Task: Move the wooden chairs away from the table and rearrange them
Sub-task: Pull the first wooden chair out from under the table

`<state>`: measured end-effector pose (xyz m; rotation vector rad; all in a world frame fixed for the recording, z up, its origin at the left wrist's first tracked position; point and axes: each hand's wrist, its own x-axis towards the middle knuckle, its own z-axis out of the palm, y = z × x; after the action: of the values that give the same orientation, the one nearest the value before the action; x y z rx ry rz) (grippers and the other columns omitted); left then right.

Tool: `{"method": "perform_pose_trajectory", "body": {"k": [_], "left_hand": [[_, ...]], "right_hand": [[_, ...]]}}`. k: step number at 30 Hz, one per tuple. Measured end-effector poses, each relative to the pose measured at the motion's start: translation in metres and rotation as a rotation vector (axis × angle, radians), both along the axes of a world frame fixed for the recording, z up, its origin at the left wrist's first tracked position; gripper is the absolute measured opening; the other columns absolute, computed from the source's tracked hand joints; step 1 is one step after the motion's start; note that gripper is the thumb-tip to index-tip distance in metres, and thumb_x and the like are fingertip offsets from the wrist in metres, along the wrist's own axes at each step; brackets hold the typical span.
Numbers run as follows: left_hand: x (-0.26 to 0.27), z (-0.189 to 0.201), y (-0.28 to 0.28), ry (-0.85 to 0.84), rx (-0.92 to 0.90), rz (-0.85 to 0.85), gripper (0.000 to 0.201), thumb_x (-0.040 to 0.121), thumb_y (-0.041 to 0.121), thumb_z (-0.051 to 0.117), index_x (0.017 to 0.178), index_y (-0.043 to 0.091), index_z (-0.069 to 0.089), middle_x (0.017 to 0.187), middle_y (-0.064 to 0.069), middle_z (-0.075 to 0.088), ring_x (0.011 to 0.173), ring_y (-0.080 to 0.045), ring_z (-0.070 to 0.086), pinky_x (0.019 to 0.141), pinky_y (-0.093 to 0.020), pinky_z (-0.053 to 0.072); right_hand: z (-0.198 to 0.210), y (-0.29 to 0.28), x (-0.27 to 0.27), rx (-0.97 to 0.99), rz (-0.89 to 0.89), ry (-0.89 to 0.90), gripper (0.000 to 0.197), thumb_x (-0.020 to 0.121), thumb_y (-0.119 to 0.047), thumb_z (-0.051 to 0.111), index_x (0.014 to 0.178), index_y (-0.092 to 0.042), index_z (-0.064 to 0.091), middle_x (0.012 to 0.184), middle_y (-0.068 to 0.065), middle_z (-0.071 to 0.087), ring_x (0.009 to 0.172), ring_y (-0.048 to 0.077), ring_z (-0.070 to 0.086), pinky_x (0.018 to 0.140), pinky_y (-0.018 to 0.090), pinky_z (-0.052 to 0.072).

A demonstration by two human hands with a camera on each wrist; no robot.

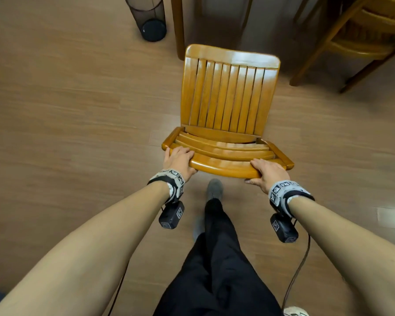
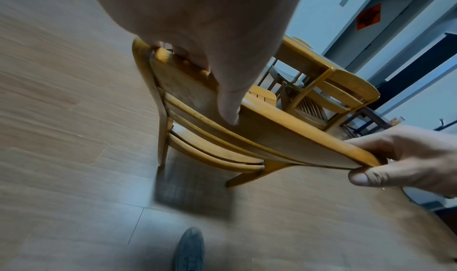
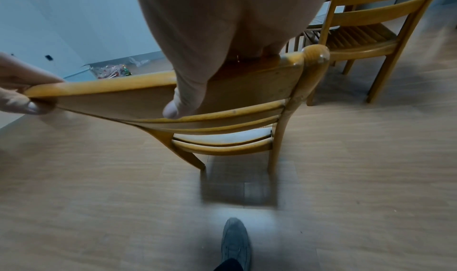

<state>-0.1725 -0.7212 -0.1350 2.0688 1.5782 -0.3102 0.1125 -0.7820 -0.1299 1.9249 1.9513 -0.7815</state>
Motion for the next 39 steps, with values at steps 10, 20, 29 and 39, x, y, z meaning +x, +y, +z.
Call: {"method": "perform_pose_trajectory", "body": {"k": [10,20,29,39], "left_hand": [[-0.002,0.013,-0.055,0.034,-0.031,-0.025,0.057,0.089,0.046,0.065,0.14,0.026,0.05,0.151,0.003,0.042,0.143,-0.021,0.029,0.121,-0.051,0.006],[0.022,0.03,-0.045,-0.008,0.005,0.038,0.049,0.088,0.044,0.063,0.133,0.027,0.057,0.136,0.003,0.056,0.132,-0.022,0.042,0.119,-0.052,0.01],[0.041,0.034,-0.023,0.067,-0.049,0.112,0.048,0.079,0.039,0.055,0.126,0.029,0.061,0.131,0.003,0.058,0.126,-0.025,0.046,0.116,-0.055,0.015],[0.162,0.116,0.038,0.225,-0.143,-0.022,0.056,0.087,0.035,0.054,0.141,0.021,0.049,0.137,-0.007,0.056,0.125,-0.029,0.051,0.104,-0.047,0.04]], "right_hand": [[0.017,-0.05,-0.003,-0.032,-0.014,-0.011,0.064,0.084,-0.057,0.068,0.132,-0.017,0.056,0.134,0.004,0.059,0.123,0.026,0.054,0.105,0.04,0.041],[0.03,-0.024,0.028,0.092,0.013,-0.005,0.021,0.08,-0.048,0.07,0.087,-0.032,0.058,0.099,-0.006,0.071,0.095,0.023,0.064,0.082,0.036,0.048],[0.03,0.005,0.043,0.106,-0.021,0.014,0.039,0.077,-0.042,0.064,0.114,-0.032,0.066,0.111,-0.005,0.07,0.103,0.022,0.06,0.093,0.037,0.048],[0.086,0.044,0.162,0.003,-0.101,0.069,0.069,0.086,-0.044,0.07,0.146,-0.02,0.046,0.144,0.003,0.051,0.132,0.026,0.047,0.107,0.04,0.041]]}}
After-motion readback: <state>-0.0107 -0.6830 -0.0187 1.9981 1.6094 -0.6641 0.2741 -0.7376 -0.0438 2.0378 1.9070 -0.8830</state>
